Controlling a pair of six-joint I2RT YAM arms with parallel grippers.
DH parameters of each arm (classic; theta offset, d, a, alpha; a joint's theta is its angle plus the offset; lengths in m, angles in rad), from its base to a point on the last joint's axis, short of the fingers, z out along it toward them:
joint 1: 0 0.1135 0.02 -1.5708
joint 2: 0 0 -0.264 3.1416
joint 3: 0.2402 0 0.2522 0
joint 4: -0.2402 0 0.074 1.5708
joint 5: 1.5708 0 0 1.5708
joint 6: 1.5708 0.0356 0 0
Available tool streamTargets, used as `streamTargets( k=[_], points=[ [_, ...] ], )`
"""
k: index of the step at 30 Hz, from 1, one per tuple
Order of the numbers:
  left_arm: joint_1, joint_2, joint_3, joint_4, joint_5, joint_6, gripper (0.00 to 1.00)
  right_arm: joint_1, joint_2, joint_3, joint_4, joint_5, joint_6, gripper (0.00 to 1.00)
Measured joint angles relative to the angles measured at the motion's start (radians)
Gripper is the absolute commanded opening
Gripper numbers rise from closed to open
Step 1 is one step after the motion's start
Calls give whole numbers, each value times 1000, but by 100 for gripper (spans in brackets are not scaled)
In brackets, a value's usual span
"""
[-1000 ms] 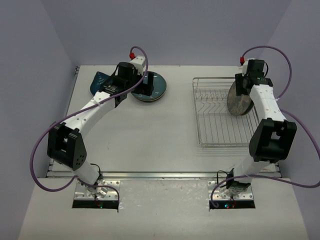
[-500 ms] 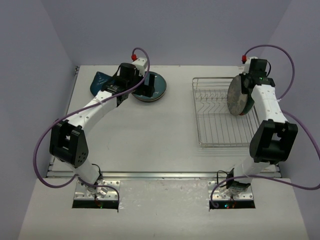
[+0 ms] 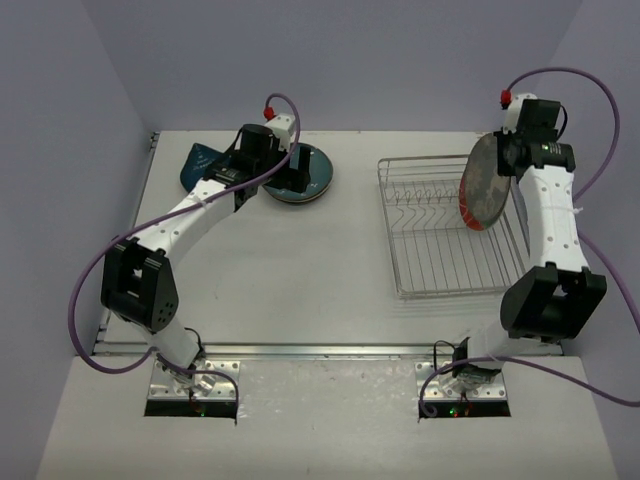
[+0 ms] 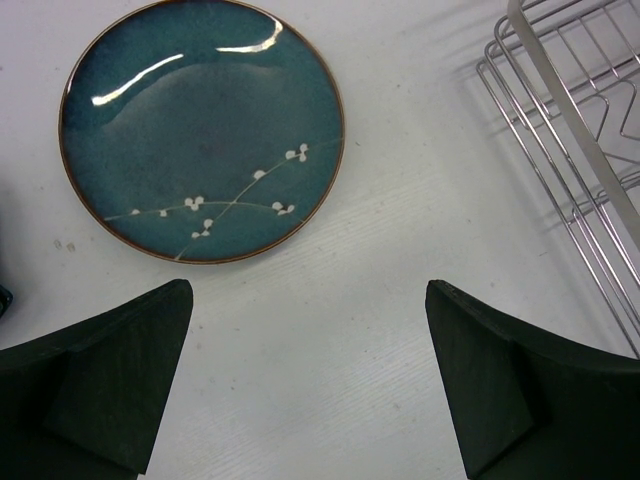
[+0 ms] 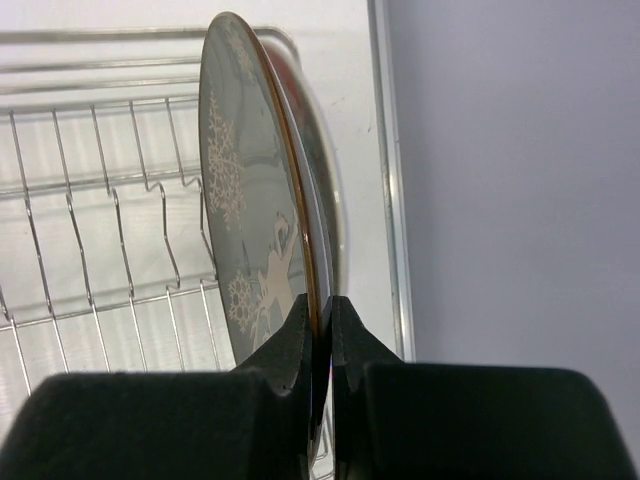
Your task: Unload the plates from the dish rack
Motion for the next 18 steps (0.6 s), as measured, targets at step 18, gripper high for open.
streamTargets(
  k=[18],
  points=[
    [143,-9,-134,292,577,-273,87,6,-194,-7,-35,-620,220,0]
  ],
)
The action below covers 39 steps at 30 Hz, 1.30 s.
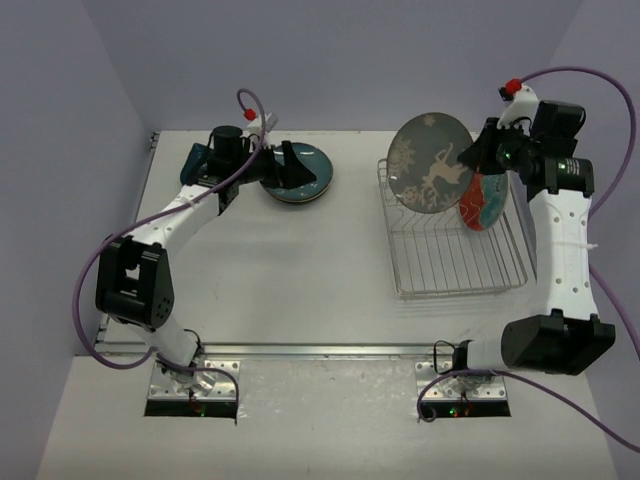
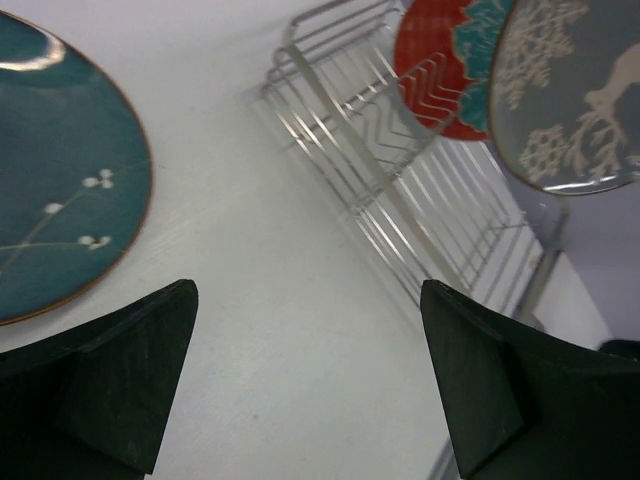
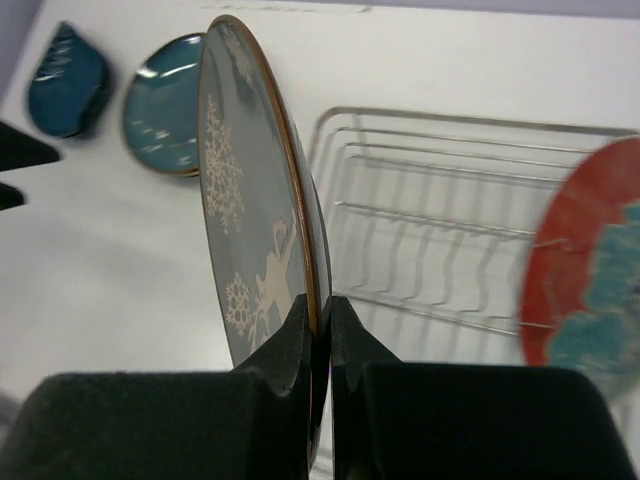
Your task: Unload the plates from the dish rack
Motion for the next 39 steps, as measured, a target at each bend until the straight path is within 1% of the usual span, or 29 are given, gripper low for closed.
streamTargets(
  k=[3,5,10,14,16,20,22,24,25,26,27,28,29,30,31,33,34,35,39],
  points=[
    [-17,0,-24,73,125,-80,83,9,-3,-75,42,-182,95,0],
    [-31,0,-35,121,183,-124,81,21,3,-118,68,-265,149,0],
    [-69,0,-58,204,262,-202,71,69,9,-199,150,-382,251,0],
    [-94,5,-72,245,290,-244,53,122,9,-239,230,-417,302,0],
    [-103,10,-85,271,303,-270,42,150,10,-251,249,-425,315,0],
    [-106,23,-108,315,343,-318,27,190,15,-259,267,-422,321,0],
    [-106,24,-116,337,360,-338,12,198,21,-261,276,-417,322,0],
    [-106,24,-117,355,377,-357,3,202,26,-264,281,-414,325,1],
    [-105,24,-118,359,385,-371,0,202,28,-265,285,-415,323,3],
    [-104,24,-119,361,389,-386,0,202,29,-266,288,-415,319,12],
    [-100,24,-120,361,389,-400,0,202,31,-265,290,-416,314,23],
    [-94,24,-123,363,391,-407,0,203,33,-264,289,-416,314,30],
    [-88,25,-126,365,393,-407,0,204,36,-262,284,-416,318,47],
    [-79,30,-130,366,396,-407,0,206,39,-257,277,-415,320,60],
    [-67,39,-131,366,401,-407,0,207,40,-252,272,-410,325,77],
    [-34,67,-131,363,412,-409,0,209,40,-248,270,-389,323,92],
    [-8,86,-131,359,411,-411,0,208,39,-247,269,-373,323,97],
    [22,106,-128,350,407,-412,0,208,38,-247,268,-353,319,99],
    [161,213,-81,304,343,-419,0,208,33,-247,256,-260,311,99]
  ],
)
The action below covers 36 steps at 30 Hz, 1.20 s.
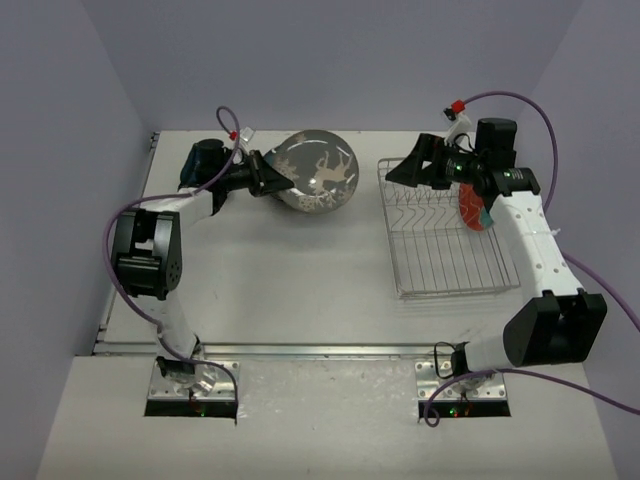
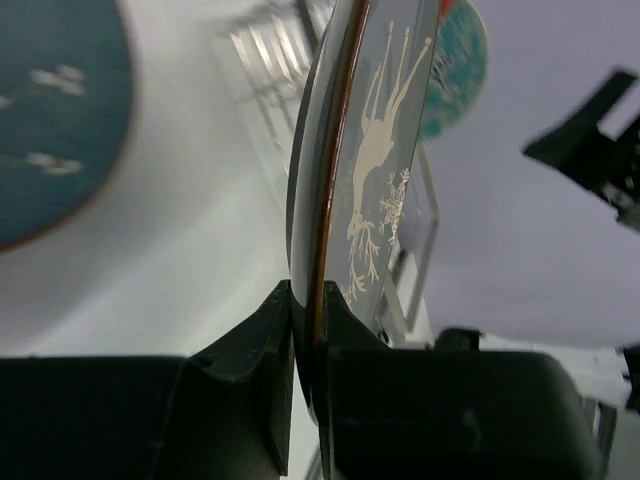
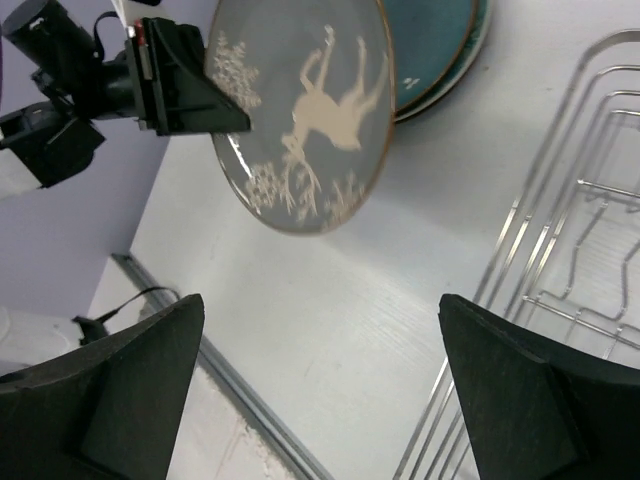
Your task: Unload the plates from the dish rack
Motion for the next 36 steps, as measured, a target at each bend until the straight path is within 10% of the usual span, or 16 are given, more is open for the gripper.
streamTargets(
  k=[14,25,36],
  points=[
    [145,292,355,-211,-209,93,1,-8,-24,-2,-57,216,-57,99],
    [141,432,404,-252,-185,84,22,-8,-23,-2,-92,242,-74,99],
    [131,407,463,-345,-165,190,83,-8,-13,-1,-118,248,-74,99]
  ],
)
